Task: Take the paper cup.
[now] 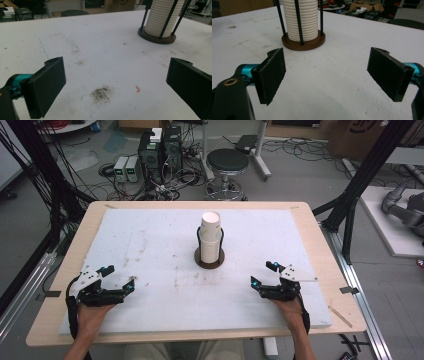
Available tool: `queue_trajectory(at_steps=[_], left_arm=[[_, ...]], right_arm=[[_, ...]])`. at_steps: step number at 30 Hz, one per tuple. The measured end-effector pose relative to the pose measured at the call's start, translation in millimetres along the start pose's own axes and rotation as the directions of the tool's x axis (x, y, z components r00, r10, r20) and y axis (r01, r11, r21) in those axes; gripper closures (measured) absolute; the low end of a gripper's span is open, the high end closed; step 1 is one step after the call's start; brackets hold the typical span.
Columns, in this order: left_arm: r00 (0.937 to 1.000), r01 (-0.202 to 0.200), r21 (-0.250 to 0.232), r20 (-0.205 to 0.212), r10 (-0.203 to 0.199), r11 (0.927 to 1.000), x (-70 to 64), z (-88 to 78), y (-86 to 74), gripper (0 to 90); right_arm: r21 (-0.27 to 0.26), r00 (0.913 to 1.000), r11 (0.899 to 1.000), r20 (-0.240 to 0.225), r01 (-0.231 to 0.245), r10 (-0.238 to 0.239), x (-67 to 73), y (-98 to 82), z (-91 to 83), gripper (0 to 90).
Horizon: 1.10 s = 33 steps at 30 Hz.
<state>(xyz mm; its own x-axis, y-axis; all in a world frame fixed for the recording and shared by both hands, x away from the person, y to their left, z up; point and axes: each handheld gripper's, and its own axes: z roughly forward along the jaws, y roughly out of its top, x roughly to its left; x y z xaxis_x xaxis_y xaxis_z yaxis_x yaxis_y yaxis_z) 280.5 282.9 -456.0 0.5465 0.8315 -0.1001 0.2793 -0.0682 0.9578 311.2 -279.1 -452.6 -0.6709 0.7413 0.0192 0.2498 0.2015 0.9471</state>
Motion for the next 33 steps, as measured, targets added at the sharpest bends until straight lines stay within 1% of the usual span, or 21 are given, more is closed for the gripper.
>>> queue_trajectory(at_steps=[3, 10, 14, 17, 18, 20, 22, 23, 26, 28, 29, 30, 31, 33], left_arm=[[1.0000, 0.004, -0.004, 0.004, -0.004, 1.0000, 0.3, -0.2, -0.1, 2.4], [1.0000, -0.009, 0.001, -0.002, 0.009, 1.0000, -1.0, 0.1, 0.0, 2.4], [1.0000, -0.002, -0.003, -0.001, 0.002, 1.0000, -0.5, -0.1, -0.1, 2.4], [1.0000, -0.003, 0.002, -0.001, 0.003, 1.0000, -0.6, 0.3, 0.1, 2.4], [1.0000, -0.006, 0.005, -0.004, 0.006, 1.0000, -0.8, 0.6, 0.2, 2.4], [1.0000, -0.008, 0.007, 0.000, 0.008, 0.9999, -1.2, 0.9, 0.3, 2.4], [0.9999, -0.011, 0.003, 0.002, 0.011, 0.9999, -1.0, 0.5, 0.1, 2.4], [0.9999, -0.009, 0.004, 0.005, 0.009, 0.9999, -0.7, 0.5, 0.2, 2.4], [1.0000, -0.002, 0.003, 0.008, 0.002, 1.0000, -0.2, 0.5, 0.1, 2.4], [1.0000, -0.002, 0.003, 0.009, 0.002, 1.0000, -0.2, 0.5, 0.1, 2.4], [1.0000, -0.002, 0.003, 0.009, 0.002, 1.0000, -0.2, 0.5, 0.1, 2.4], [1.0000, -0.006, 0.003, 0.008, 0.006, 1.0000, -0.5, 0.4, 0.1, 2.4], [1.0000, -0.006, 0.003, 0.008, 0.006, 1.0000, -0.5, 0.4, 0.1, 2.4], [0.9999, -0.010, 0.004, 0.007, 0.010, 0.9999, -0.8, 0.5, 0.2, 2.4]], right_arm=[[0.000, 1.0000, 1.000, 0.007, -0.003, 0.003, 1.0, 0.0, -0.1, 15.6], [0.012, 1.0000, 1.000, 0.001, 0.009, -0.009, 1.4, 0.6, 1.0, 15.6], [0.025, 1.0000, 1.000, -0.004, 0.008, -0.008, 1.0, 1.3, 2.1, 15.6], [0.025, 1.0000, 1.000, 0.001, 0.009, -0.009, 1.3, 1.5, 2.0, 15.6], [0.023, 1.0000, 1.000, -0.004, 0.005, -0.005, 1.0, 1.7, 2.2, 15.6], [0.034, 1.0000, 0.999, -0.007, -0.004, 0.004, -0.5, 2.6, 2.8, 15.6], [0.049, 1.0000, 0.999, -0.008, 0.001, -0.001, -1.6, 4.8, 2.7, 15.6], [0.046, 1.0000, 0.999, -0.008, -0.003, 0.004, -1.8, 7.0, 2.0, 15.6], [0.007, 0.9999, 1.000, -0.014, 0.008, -0.008, -2.7, 17.6, -0.6, 15.6], [0.005, 0.9996, 1.000, -0.029, 0.000, 0.000, -2.7, 26.9, -1.3, 15.6], [0.005, 0.9996, 1.000, -0.029, 0.000, 0.000, -2.7, 26.9, -1.3, 15.6], [0.001, 0.9989, 1.000, -0.048, -0.001, 0.001, -2.1, 35.7, -1.2, 15.6], [0.001, 0.9989, 1.000, -0.048, -0.001, 0.001, -2.1, 35.7, -1.2, 15.6], [0.007, 0.9969, 1.000, -0.078, 0.007, -0.006, 0.6, 50.1, -0.2, 15.6]])
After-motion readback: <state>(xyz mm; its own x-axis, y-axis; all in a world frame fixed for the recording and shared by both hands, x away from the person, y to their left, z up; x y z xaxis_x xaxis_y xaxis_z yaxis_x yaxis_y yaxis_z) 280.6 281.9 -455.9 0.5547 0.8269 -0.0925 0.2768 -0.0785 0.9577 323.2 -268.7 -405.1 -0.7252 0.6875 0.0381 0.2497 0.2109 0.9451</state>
